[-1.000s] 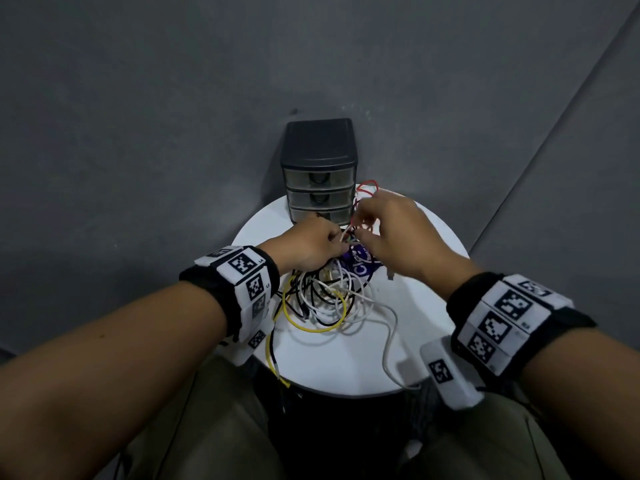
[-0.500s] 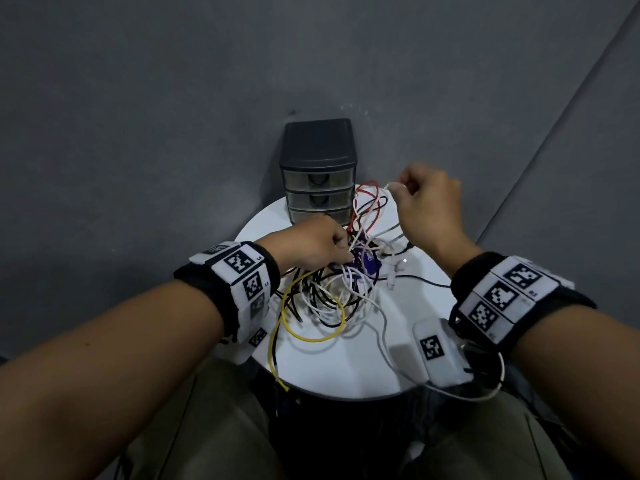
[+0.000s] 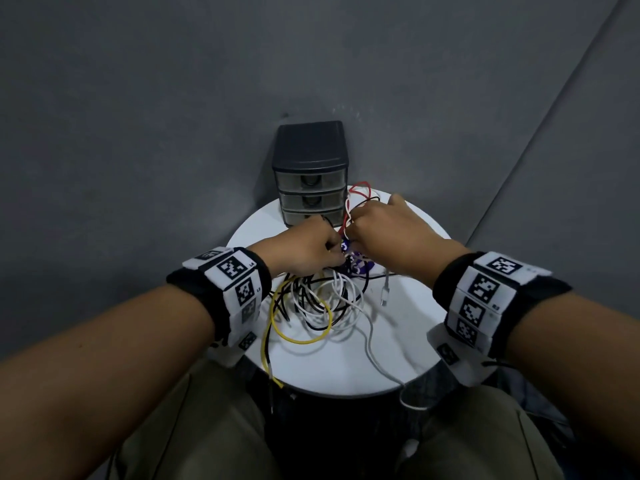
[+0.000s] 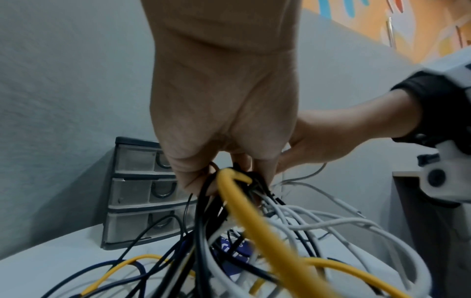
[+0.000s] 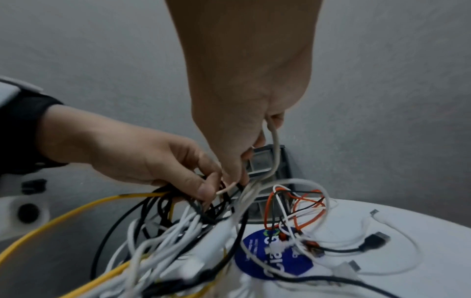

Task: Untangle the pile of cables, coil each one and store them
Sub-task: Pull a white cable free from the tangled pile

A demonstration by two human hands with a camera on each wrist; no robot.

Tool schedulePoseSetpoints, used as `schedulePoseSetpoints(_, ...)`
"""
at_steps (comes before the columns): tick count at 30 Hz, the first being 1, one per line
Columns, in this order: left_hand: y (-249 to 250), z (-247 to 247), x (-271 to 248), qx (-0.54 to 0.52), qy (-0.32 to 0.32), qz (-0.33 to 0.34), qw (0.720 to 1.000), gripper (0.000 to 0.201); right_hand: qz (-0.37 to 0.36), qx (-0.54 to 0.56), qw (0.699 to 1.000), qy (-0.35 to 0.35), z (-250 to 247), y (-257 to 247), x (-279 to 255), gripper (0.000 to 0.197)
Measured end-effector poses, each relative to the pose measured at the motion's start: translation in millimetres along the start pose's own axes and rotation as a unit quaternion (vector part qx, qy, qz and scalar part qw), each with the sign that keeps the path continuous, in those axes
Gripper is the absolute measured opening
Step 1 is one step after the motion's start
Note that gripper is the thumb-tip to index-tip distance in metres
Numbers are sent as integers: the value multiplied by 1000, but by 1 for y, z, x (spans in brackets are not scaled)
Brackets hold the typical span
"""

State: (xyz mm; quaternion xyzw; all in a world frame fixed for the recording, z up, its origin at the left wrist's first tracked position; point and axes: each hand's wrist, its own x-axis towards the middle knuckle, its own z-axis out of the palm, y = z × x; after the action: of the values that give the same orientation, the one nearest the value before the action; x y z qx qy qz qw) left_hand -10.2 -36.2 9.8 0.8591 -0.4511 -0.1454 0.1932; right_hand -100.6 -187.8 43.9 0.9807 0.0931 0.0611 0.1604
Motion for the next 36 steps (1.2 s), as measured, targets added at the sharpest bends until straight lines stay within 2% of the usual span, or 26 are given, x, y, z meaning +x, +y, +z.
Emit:
schedulePoseSetpoints(2, -1, 2, 0, 4, 8, 24, 1000, 34, -8, 17, 999, 33, -4, 1, 2, 17)
schedulePoseSetpoints(4, 0, 1, -1, -10, 25, 47, 999, 43, 9, 80, 994, 70, -11, 6, 4, 19)
schedulePoseSetpoints(8, 11, -15, 1, -39, 51, 92, 994, 43, 142, 202, 958, 147, -7, 26, 4, 24)
schedulePoseSetpoints(11, 14, -26, 0, -7, 27, 103, 994, 46, 248, 270, 907, 206, -3, 39, 3, 27)
schedulePoseSetpoints(14, 11, -10, -9, 51, -36, 92, 994, 40, 366, 341, 823, 269, -13, 68, 2, 28)
schedulePoseSetpoints(15, 10, -4, -13, 55, -48, 89, 993, 41, 391, 345, 806, 280, -15, 79, 0, 30)
schedulePoseSetpoints(18, 13, -3, -12, 43, -53, 51, 996, 45, 420, 334, 785, 309, -13, 99, -7, 39)
schedulePoseSetpoints(21, 21, -9, -8, 66, -66, -4, 996, 65, 418, 348, 773, 326, -9, 96, -10, 41)
schedulePoseSetpoints(22, 23, -8, -8, 83, -73, -14, 994, 66, 411, 358, 771, 331, -10, 95, -10, 40)
schedulePoseSetpoints(25, 24, 1, -7, 125, -57, -28, 990, 49, 380, 390, 758, 360, -16, 90, -11, 35)
schedulePoseSetpoints(27, 22, 1, -5, 129, -38, -24, 991, 35, 369, 396, 777, 320, -14, 91, -12, 35)
schedulePoseSetpoints(29, 20, 1, -5, 121, -43, -18, 992, 36, 358, 371, 836, 189, -11, 89, -12, 28)
schedulePoseSetpoints(31, 20, 0, -7, 124, -52, -20, 991, 39, 348, 312, 882, 60, -6, 84, -13, 6)
schedulePoseSetpoints(32, 21, -1, -9, 127, -52, -19, 990, 39, 336, 281, 898, 35, -6, 77, -15, 25)
schedulePoseSetpoints(33, 21, -2, -10, 131, -55, -23, 990, 38, 311, 264, 912, 33, -9, 68, -16, 46)
schedulePoseSetpoints(34, 22, -3, -11, 135, -58, -26, 989, 36, 277, 242, 928, 65, -15, 56, -15, 60)
schedulePoseSetpoints(35, 21, -4, -11, 141, -58, -28, 988, 31, 231, 209, 945, 100, -22, 44, -15, 66)
schedulePoseSetpoints(36, 22, -4, -11, 145, -56, -30, 987, 24, 174, 169, 964, 111, -29, 29, -14, 63)
